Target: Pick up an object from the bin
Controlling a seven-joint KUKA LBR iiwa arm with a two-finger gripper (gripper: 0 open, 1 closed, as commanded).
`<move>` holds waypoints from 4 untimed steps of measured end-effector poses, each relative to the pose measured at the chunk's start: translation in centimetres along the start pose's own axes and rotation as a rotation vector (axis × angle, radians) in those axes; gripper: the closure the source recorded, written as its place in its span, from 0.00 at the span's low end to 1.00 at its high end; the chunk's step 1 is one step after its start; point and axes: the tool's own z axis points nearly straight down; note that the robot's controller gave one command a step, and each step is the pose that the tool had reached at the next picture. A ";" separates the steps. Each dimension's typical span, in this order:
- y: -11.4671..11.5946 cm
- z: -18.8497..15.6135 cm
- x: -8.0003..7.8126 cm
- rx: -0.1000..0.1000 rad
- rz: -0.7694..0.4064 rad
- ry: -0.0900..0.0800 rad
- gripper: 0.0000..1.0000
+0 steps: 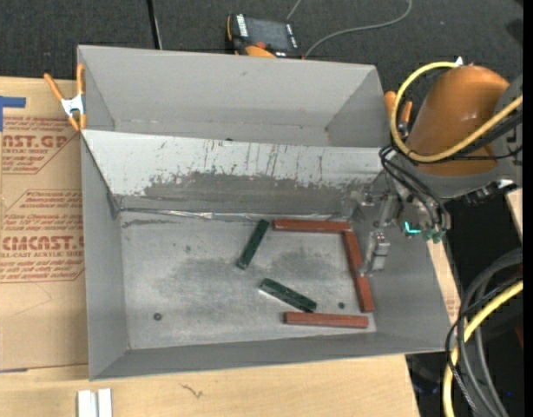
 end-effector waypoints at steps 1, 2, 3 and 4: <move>0.1 -0.5 -0.2 0.001 -0.002 -0.008 1.00; 9.1 1.7 7.3 -0.001 -0.238 -0.004 1.00; 8.9 1.7 7.2 0.000 -0.236 -0.005 0.00; 9.7 12.5 2.3 0.000 -0.291 -0.001 0.00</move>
Offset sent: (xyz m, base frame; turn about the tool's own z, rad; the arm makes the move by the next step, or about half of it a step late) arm 0.0000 0.0000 0.0000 0.0000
